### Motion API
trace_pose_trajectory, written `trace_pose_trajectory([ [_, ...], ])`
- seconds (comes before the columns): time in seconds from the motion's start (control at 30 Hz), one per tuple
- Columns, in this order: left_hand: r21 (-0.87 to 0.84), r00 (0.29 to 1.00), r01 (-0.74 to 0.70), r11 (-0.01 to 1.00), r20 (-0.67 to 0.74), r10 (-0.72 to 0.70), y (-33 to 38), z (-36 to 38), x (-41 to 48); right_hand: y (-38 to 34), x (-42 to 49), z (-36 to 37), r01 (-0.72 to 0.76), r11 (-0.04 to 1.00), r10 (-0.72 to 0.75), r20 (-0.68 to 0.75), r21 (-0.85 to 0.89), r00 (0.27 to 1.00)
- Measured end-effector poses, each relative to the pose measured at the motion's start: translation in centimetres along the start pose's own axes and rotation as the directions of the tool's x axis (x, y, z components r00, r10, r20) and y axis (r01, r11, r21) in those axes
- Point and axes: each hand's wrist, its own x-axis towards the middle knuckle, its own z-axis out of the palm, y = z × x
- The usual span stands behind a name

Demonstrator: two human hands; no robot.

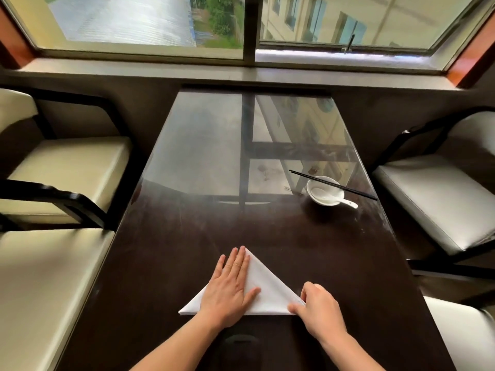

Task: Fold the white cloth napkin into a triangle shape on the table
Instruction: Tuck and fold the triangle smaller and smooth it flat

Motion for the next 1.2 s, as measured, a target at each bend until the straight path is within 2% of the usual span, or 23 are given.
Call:
trace_pose_trajectory([
  [0.07,0.009,0.998,0.069,0.998,-0.004,-0.069,-1.5,-0.1,-1.8,0.0,0.1,-0.3,-0.004,1.0,0.004,0.001,0.009,1.0],
  [0.13,0.041,0.996,0.082,0.996,-0.022,-0.081,-3.4,0.2,-4.2,0.0,0.0,-0.4,-0.015,1.0,0.015,0.011,0.008,1.0],
  [0.27,0.07,0.988,0.144,0.987,0.048,-0.147,-5.0,0.1,-5.6,-0.2,-0.2,-0.2,-0.022,1.0,0.022,0.023,-0.001,0.999],
  [0.47,-0.025,0.927,0.353,0.935,-0.123,-0.354,-6.4,-1.2,-10.1,-0.4,-0.7,-0.6,-0.006,1.0,0.006,-0.006,-0.009,1.0],
  [0.53,-0.103,0.895,0.417,0.903,-0.126,-0.428,-6.0,-1.6,-11.1,-0.3,-1.0,-0.5,0.01,0.999,-0.011,-0.016,-0.043,1.0],
  [0.6,-0.177,0.861,0.484,0.857,-0.077,-0.502,-5.4,-2.2,-11.0,-0.3,-1.3,-0.5,0.014,0.996,-0.017,-0.026,-0.083,1.0],
  [0.77,-0.315,0.713,0.689,0.653,0.13,-0.689,-4.5,-4.8,-9.3,-0.4,-1.6,-0.8,-0.014,0.988,0.016,0.012,-0.155,1.0],
  [0.9,-0.337,0.665,0.737,0.586,0.209,-0.717,-4.8,-5.3,-8.5,-0.3,-1.0,-1.4,-0.114,0.991,0.119,0.068,-0.074,0.991],
  [1.2,-0.532,0.682,0.696,0.481,0.281,-0.676,-4.9,-6.5,-8.5,-0.6,-0.5,-1.8,-0.15,0.984,0.162,0.141,-0.094,0.977],
])
